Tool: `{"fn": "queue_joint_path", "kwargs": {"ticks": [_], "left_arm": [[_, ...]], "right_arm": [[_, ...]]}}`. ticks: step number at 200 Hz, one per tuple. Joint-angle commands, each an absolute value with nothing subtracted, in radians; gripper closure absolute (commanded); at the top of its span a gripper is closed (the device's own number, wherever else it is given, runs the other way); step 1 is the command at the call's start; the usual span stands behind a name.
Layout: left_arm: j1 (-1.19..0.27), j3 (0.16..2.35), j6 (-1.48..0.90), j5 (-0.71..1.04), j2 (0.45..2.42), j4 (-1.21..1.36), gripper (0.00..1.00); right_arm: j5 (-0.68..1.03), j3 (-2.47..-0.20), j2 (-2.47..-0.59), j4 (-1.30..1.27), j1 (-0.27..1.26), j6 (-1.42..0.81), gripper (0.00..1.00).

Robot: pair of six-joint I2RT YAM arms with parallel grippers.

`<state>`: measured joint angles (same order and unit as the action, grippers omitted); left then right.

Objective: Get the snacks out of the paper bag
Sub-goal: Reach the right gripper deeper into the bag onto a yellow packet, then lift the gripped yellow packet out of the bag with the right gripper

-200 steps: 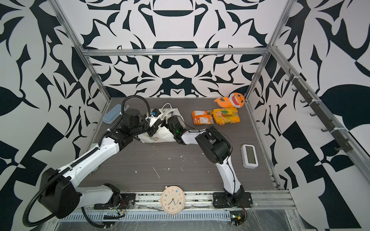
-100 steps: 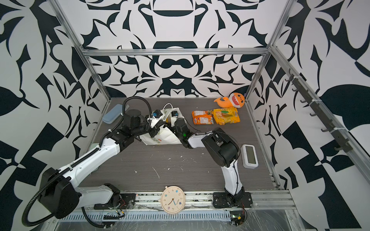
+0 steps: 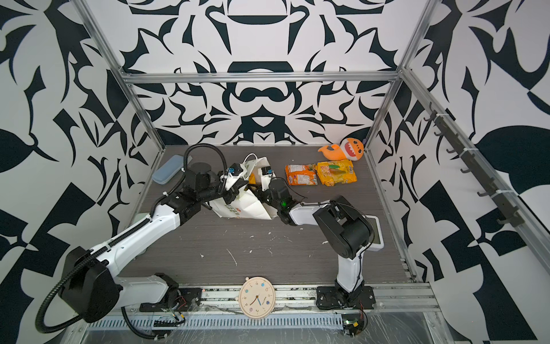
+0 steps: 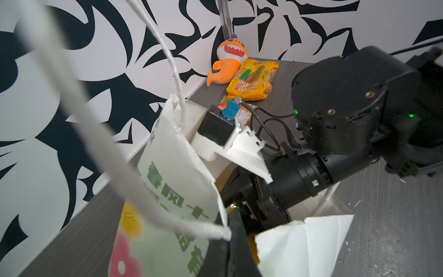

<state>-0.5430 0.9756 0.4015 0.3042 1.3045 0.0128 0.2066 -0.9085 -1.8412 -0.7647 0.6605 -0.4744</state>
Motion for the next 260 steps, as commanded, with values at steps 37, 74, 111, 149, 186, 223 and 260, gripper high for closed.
{"fn": "queue_joint_path", "kwargs": {"ticks": [37,74,111,149,186,223,260], "left_arm": [[-0.537,1.004,0.422,0.291,1.315,0.008,1.0],[-0.537,1.001,0.426,0.285,1.312,0.006,1.0],[-0.537,1.009,0.424,0.285,1.325,0.007,1.0],[-0.537,1.01,0.42,0.286,1.324,0.007,1.0],[-0.537,1.004,0.422,0.279,1.318,0.009,1.0],[-0.537,1.008,0.422,0.281,1.318,0.011,1.0],[-0.537,1.013,0.431,0.281,1.319,0.009,1.0]], "right_arm": [[0.265,-0.855,-1.682,-0.821,0.619,-0.454,1.0],[0.271,-0.802,-1.604,-0.777,0.6,-0.442,1.0],[0.252,-0.761,-1.525,-0.738,0.588,-0.44,1.0],[0.262,-0.769,-1.432,-0.643,0.547,-0.442,1.0],[0.251,-0.845,-1.355,-0.438,0.527,-0.391,1.0],[0.255,-0.881,-1.289,-0.329,0.486,-0.411,1.0],[0.261,-0.959,-1.21,-0.205,0.455,-0.403,1.0]]}}
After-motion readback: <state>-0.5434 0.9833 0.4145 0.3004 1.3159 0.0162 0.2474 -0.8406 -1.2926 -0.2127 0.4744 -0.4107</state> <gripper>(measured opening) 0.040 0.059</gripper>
